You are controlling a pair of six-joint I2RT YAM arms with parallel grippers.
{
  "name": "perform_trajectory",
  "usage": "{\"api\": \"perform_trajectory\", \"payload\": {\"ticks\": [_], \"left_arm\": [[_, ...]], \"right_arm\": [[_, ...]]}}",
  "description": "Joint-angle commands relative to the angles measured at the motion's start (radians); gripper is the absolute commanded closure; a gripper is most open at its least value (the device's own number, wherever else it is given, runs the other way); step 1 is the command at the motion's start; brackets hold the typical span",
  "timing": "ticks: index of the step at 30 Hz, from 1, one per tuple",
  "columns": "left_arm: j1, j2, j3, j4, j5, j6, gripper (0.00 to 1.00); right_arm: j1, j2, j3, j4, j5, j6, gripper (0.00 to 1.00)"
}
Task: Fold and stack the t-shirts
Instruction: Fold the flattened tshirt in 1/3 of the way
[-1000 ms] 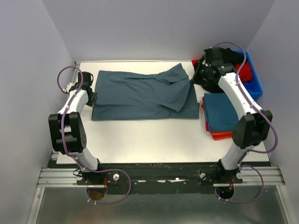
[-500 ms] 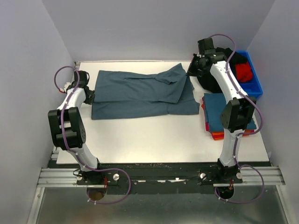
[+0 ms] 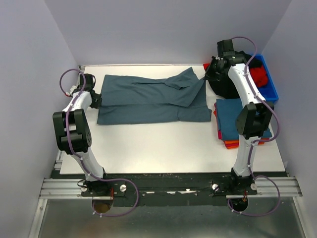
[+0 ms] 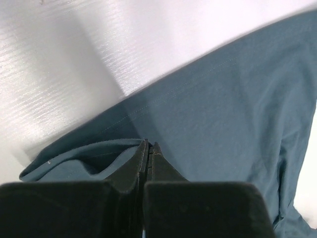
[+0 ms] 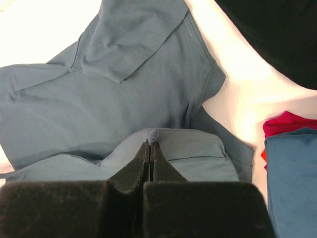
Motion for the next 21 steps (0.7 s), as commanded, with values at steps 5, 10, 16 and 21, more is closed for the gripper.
{"api": "perform_trajectory", "payload": {"ticks": [5,10,16,21], "left_arm": [[0.005,0.001,0.053,0.019,0.019,0.004,1.00],[0.005,0.018,0.063,0.028,0.026,0.001,1.00],[0.005,0.060,0.101,-0.005,0.008,-0.014,0.68],[0.005,-0.003,0.080,0.008,-0.020,0.011,0.27]], "right_arm": [[-0.014,0.036,0.028,-0.005,-0.012,-0.005,0.99],[-0.024,0.045,0.028,0.006,-0.014,-0.005,0.99],[-0.034,0.078,0.044,0.023,-0.024,0.008,0.56],[-0.034,0.021,-0.031,0.059,-0.029,0.027,0.05]]}}
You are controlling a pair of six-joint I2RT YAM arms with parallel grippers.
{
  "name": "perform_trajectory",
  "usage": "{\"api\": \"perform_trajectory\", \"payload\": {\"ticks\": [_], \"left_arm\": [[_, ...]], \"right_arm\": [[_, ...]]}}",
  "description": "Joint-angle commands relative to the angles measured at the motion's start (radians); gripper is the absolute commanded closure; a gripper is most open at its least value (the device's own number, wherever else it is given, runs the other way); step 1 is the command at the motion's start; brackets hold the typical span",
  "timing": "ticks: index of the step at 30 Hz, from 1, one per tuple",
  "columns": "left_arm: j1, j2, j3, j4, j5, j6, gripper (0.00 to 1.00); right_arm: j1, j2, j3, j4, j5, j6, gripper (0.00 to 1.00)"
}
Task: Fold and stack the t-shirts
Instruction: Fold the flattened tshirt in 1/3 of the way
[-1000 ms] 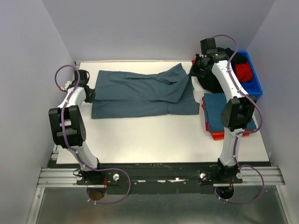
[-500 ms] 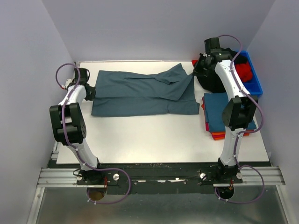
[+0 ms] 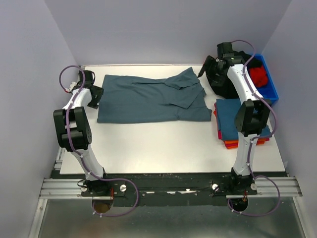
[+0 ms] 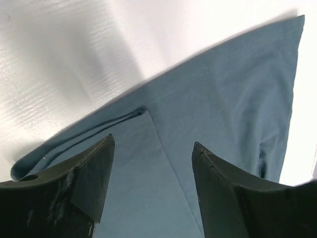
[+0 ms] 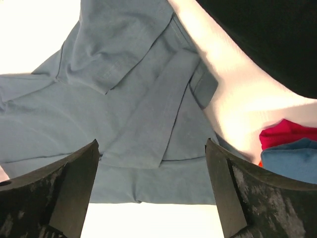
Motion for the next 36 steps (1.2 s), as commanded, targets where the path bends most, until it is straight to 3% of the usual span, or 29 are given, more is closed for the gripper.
{"api": "perform_trajectory", "payload": {"ticks": [1,4,6,10,14,17,26,36], "left_arm": [[0.005,-0.081,-0.016,0.008,-0.045,0.020,0.27],[-0.006,-0.179,-0.094,0.031,-0.065,0.021,0.29],[-0.018,-0.249,-0.180,0.049,-0.071,0.011,0.32],[-0.021,-0.370,-0.388,0.121,-0.037,-0.035,0.35],[-0.024,-0.481,-0.601,0.248,-0.022,-0.078,0.38],[-0.026,-0.521,-0.677,0.296,-0.028,-0.081,0.39],[-0.026,-0.492,-0.705,0.348,-0.040,-0.068,0.41],[-0.026,-0.316,-0.628,0.382,0.018,-0.082,0.43]], "right_arm": [[-0.006,-0.090,-0.108,0.081,-0.014,0.033,0.07],[-0.003,-0.272,-0.398,0.270,-0.037,0.082,0.17],[0.007,-0.410,-0.623,0.411,-0.034,0.144,0.30],[0.065,-0.598,-0.917,0.486,0.071,0.257,0.50],[0.135,-0.716,-1.101,0.535,0.159,0.360,0.50],[0.154,-0.750,-1.221,0.592,0.188,0.435,0.51],[0.155,-0.681,-1.284,0.656,0.259,0.532,0.53],[0.155,-0.675,-1.293,0.701,0.228,0.523,0.54]]}}
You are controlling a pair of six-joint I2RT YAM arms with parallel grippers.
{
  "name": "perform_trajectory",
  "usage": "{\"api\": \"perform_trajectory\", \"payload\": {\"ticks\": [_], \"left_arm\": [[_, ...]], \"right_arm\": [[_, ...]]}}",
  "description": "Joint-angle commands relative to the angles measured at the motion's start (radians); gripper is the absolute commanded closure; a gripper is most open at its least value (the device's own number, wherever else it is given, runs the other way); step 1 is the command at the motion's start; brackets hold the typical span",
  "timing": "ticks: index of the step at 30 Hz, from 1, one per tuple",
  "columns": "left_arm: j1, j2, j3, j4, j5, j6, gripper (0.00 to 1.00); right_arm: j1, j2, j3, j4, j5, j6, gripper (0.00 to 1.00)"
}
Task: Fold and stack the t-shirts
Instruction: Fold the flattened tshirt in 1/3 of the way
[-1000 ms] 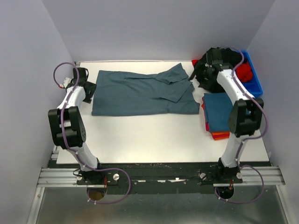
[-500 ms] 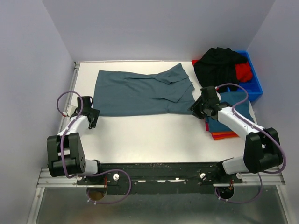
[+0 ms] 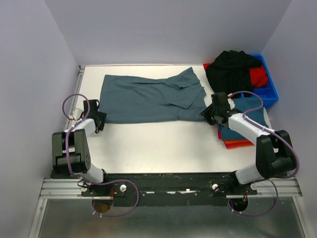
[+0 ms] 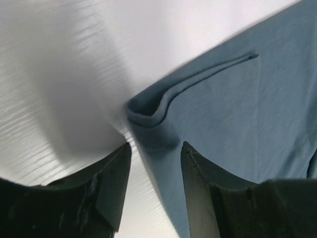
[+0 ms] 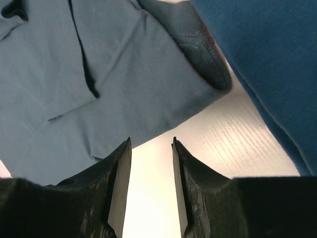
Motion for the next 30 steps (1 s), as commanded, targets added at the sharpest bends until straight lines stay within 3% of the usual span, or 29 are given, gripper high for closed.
{"api": "perform_trajectory", "payload": {"ticks": [1,5,20,22,25,30], "left_arm": [[-0.005,0.072,0.055,0.002,0.021,-0.018,0.43],[-0.002,0.092,0.083,-0.053,-0.010,-0.016,0.48],[0.012,-0.037,0.006,-0.082,-0.048,0.004,0.48],[0.020,-0.015,0.006,-0.071,-0.027,0.001,0.51],[0.030,0.020,0.013,-0.056,0.007,0.004,0.64],[0.046,0.034,0.030,-0.061,-0.010,0.014,0.73]], "right_arm": [[-0.002,-0.006,-0.014,0.044,0.025,0.009,0.54],[-0.002,-0.014,-0.015,0.045,0.030,0.001,0.54],[-0.002,0.015,0.009,0.039,0.010,-0.037,0.54],[-0.002,0.014,0.014,0.036,0.010,-0.044,0.54],[-0.002,0.011,0.012,0.027,0.014,-0.050,0.54],[-0.004,0.002,0.011,0.019,0.023,-0.056,0.54]]}}
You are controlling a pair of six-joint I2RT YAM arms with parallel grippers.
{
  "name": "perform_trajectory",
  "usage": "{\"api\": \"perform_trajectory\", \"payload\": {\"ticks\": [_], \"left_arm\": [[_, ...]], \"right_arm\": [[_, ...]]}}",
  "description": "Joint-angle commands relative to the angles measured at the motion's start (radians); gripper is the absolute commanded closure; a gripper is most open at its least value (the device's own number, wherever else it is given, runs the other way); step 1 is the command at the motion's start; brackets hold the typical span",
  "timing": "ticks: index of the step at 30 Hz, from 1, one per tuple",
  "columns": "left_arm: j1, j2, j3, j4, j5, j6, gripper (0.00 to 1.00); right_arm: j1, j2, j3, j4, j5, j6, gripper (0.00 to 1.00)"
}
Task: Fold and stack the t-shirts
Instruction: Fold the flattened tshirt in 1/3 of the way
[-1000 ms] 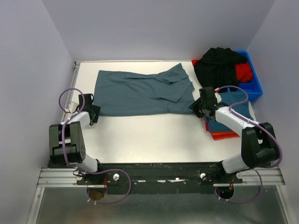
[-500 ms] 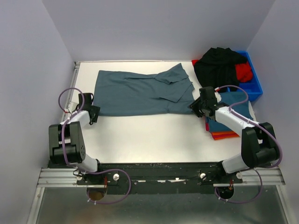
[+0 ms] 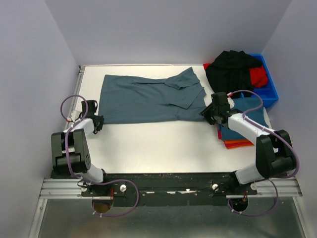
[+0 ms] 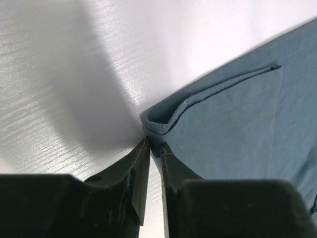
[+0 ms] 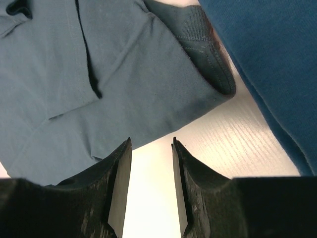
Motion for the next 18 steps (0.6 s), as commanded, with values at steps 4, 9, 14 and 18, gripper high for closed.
{"api": "perform_trajectory", "payload": {"ticks": [4,9,14,18], "left_arm": [[0.025,0.018,0.013,-0.018,-0.013,0.023,0.71],[0.030,0.038,0.016,-0.015,-0.019,0.037,0.64],[0.033,0.079,0.024,0.016,-0.018,0.046,0.61],[0.033,0.107,0.036,0.042,-0.018,0.060,0.84]], "right_arm": [[-0.004,-0.005,0.009,-0.009,0.027,-0.019,0.54],[-0.002,-0.002,0.011,-0.009,0.022,-0.019,0.54],[-0.002,-0.005,0.002,-0.012,0.042,-0.013,0.55],[-0.002,0.003,0.000,-0.041,0.094,0.027,0.54]]}}
